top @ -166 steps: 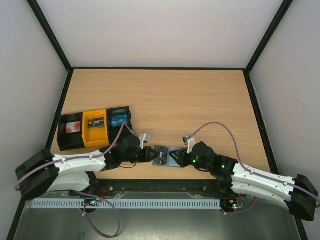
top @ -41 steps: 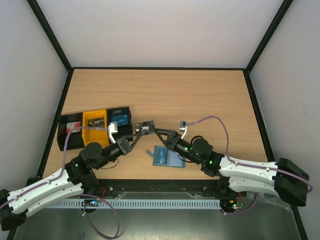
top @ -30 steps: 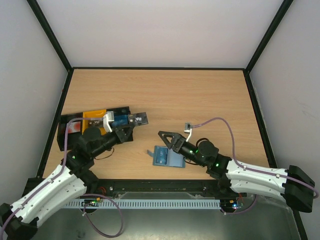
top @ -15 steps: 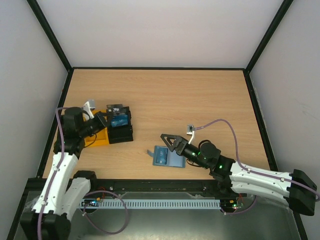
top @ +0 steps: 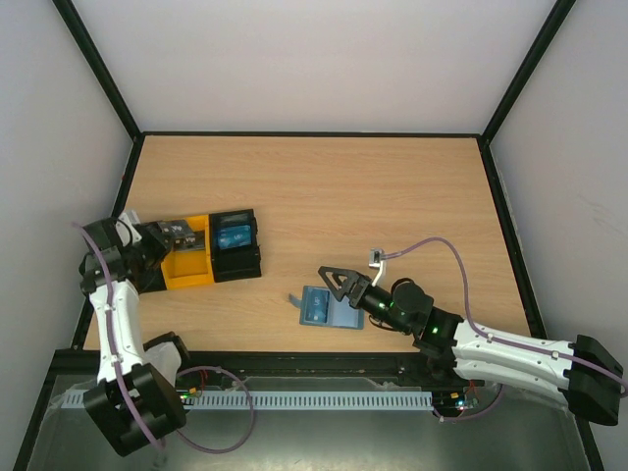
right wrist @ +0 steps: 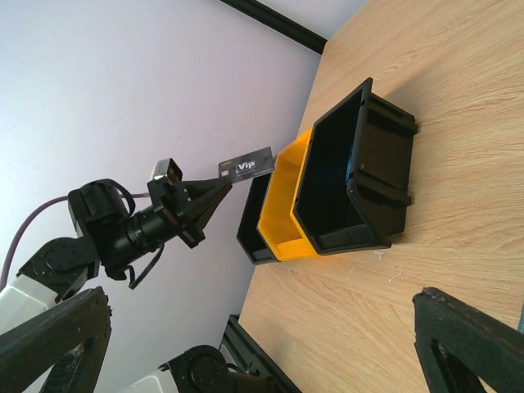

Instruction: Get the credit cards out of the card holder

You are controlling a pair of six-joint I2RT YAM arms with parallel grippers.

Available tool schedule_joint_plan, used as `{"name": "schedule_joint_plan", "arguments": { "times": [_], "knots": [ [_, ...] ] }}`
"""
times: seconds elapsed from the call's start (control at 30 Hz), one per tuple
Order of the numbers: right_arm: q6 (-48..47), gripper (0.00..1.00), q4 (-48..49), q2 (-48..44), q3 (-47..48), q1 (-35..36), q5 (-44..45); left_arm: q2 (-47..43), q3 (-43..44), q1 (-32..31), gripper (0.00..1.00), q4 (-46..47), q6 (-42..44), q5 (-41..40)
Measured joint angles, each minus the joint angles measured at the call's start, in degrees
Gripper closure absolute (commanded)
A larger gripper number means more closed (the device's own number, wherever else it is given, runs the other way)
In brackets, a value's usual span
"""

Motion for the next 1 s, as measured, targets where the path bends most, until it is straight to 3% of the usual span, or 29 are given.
{"name": "schedule_joint_plan", "arguments": {
  "times": [0.33,1.0],
  "knots": [
    [-0.2,0.02,-0.2,0.0,-0.2,0.0,1.2,7.6,0.5,1.7,0.97,-1.4,4.1,0.4],
    [-0.1,0.02,-1.3,-0.1,-0.6,0.0,2.5,22.8,5.1,-4.1,0.97,-1.7,8.0,-3.0]
  ]
}}
